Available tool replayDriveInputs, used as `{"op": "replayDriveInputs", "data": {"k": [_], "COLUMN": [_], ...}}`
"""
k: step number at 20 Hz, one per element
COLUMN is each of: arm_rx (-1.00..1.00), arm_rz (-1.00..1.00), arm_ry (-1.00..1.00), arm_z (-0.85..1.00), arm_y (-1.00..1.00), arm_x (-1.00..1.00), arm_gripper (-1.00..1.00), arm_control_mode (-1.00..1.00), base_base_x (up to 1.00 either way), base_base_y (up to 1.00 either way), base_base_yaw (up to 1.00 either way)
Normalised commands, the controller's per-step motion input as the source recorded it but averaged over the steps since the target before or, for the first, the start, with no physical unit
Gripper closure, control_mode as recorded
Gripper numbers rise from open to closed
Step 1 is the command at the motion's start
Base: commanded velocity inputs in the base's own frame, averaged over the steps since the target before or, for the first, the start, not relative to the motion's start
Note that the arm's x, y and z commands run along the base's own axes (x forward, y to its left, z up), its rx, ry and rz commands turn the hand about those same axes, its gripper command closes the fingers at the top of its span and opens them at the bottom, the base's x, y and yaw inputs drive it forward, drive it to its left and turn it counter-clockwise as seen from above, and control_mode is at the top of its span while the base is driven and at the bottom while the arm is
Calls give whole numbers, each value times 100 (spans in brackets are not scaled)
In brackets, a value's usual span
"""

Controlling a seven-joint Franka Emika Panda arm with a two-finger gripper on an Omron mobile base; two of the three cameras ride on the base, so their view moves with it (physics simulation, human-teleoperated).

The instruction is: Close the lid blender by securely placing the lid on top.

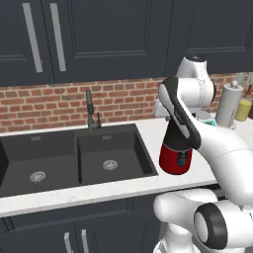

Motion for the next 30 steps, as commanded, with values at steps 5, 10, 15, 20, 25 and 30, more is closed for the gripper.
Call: {"op": "replayDriveInputs", "data": {"k": [5,10,15,20,25,30], "arm_rx": [0,0,0,0,2,1], "arm_rz": [0,-2,-3,-5,0,2], "arm_ry": [4,-7,2,12,4,0], "arm_z": [-15,-11,-52,-75,-53,-37], "arm_y": [-37,-100,-100,-100,-100,-75], "arm_x": [-14,-57,-51,-16,20,38], "arm_gripper": [-100,-100,-100,-100,-100,-100], "arm_control_mode": [-100,-100,-100,-100,-100,-100], "base_base_x": [0,0,0,0,0,0], "base_base_y": [0,0,0,0,0,0], "base_base_yaw": [0,0,0,0,0,0]}}
